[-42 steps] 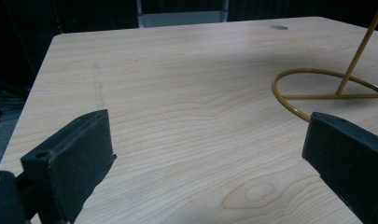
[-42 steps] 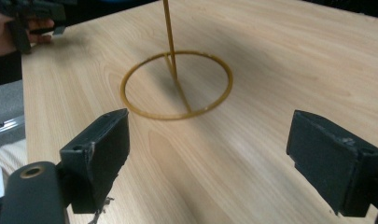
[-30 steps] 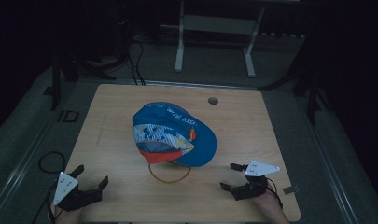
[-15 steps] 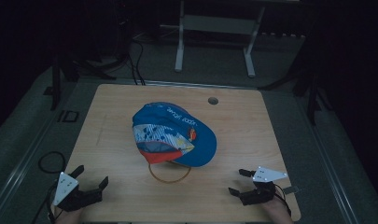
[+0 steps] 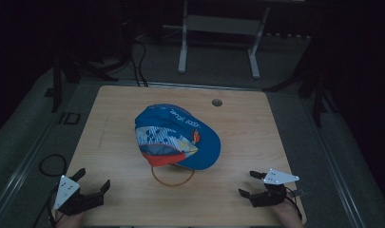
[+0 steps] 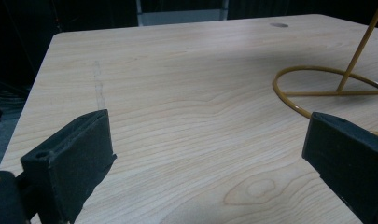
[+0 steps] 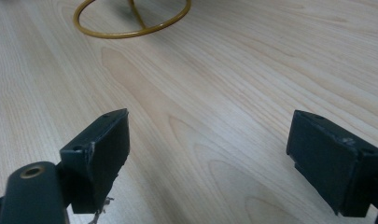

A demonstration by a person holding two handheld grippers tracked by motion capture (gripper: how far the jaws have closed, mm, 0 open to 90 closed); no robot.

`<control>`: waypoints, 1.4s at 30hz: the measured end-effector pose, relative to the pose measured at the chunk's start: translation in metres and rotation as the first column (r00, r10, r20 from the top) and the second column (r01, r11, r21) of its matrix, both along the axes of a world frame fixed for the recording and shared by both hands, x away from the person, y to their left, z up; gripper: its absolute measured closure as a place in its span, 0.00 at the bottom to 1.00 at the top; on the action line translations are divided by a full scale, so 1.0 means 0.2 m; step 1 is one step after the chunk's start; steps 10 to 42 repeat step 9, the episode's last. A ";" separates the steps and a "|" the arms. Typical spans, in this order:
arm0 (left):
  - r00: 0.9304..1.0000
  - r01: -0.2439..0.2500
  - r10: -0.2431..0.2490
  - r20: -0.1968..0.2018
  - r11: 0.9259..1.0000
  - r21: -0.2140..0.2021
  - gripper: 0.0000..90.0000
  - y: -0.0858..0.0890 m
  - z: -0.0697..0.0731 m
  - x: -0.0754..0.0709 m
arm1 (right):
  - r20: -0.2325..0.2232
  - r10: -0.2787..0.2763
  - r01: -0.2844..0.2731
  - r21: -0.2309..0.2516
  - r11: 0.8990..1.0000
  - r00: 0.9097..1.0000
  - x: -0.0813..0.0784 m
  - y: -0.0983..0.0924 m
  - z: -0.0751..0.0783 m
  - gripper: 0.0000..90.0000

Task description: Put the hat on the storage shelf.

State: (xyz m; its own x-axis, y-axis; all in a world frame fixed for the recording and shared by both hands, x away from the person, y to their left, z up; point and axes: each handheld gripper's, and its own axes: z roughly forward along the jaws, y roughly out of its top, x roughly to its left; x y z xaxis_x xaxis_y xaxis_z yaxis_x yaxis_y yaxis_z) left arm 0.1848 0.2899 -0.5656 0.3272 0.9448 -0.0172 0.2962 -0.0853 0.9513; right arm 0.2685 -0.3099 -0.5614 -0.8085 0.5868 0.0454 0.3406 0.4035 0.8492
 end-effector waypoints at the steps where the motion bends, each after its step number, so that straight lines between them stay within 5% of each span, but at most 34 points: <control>1: 1.000 -0.001 0.001 -0.001 1.000 0.002 0.02 0.00 0.00 0.00 | -0.004 -0.003 0.003 0.003 1.000 1.000 0.00 0.00 0.00 0.15; 42: 1.000 0.002 -0.002 -0.001 1.000 0.001 0.02 0.00 0.00 0.00 | 0.003 -0.008 0.008 0.007 1.000 1.000 0.01 -0.01 0.00 0.15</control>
